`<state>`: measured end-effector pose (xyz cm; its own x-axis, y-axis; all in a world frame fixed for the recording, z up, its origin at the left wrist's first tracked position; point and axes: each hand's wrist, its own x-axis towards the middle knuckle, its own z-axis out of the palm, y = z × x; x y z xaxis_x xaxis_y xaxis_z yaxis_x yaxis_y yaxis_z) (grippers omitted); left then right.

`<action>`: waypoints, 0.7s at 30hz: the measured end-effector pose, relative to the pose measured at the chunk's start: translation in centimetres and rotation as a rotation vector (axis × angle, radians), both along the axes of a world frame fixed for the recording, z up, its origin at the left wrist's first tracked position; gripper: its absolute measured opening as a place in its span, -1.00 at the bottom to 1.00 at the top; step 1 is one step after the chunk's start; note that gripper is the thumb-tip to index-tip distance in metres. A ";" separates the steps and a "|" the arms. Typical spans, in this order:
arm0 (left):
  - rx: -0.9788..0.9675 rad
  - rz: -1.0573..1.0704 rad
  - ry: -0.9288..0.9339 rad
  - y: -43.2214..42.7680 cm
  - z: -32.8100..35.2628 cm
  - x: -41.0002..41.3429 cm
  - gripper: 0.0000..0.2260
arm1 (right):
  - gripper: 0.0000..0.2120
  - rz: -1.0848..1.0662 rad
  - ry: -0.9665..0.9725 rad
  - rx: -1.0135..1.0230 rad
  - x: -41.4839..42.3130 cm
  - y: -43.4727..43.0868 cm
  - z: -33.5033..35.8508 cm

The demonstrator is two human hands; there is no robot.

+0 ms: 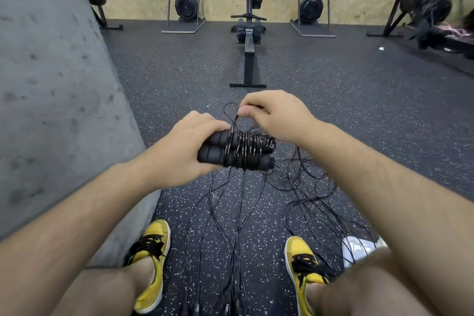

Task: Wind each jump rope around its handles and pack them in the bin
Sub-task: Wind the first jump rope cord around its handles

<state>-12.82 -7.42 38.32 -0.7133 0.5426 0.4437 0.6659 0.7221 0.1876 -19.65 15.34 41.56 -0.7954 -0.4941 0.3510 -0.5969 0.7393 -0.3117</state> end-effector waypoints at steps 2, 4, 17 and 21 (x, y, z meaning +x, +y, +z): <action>0.126 -0.006 -0.024 0.7 1.0 1.2 -0.59 | -0.83 0.031 -0.160 -0.145 -0.3 0.1 -1.1; 0.256 0.029 -0.064 0.8 1.5 1.8 -0.55 | -0.77 0.047 -0.331 -0.173 -0.1 0.0 -2.8; -0.127 0.387 0.105 -3.9 -2.1 -4.0 -0.60 | -0.71 0.192 -0.372 0.350 10.4 -7.9 -3.1; -0.149 0.338 0.097 -4.1 -2.3 -3.7 -0.60 | -0.74 0.128 -0.080 0.400 10.2 -6.7 0.2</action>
<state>-16.55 -11.48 36.03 -0.8217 0.3473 0.4519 0.3950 0.9186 0.0121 -9.42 8.60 41.73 -0.7357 -0.6754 0.0516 -0.6773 0.7329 -0.0642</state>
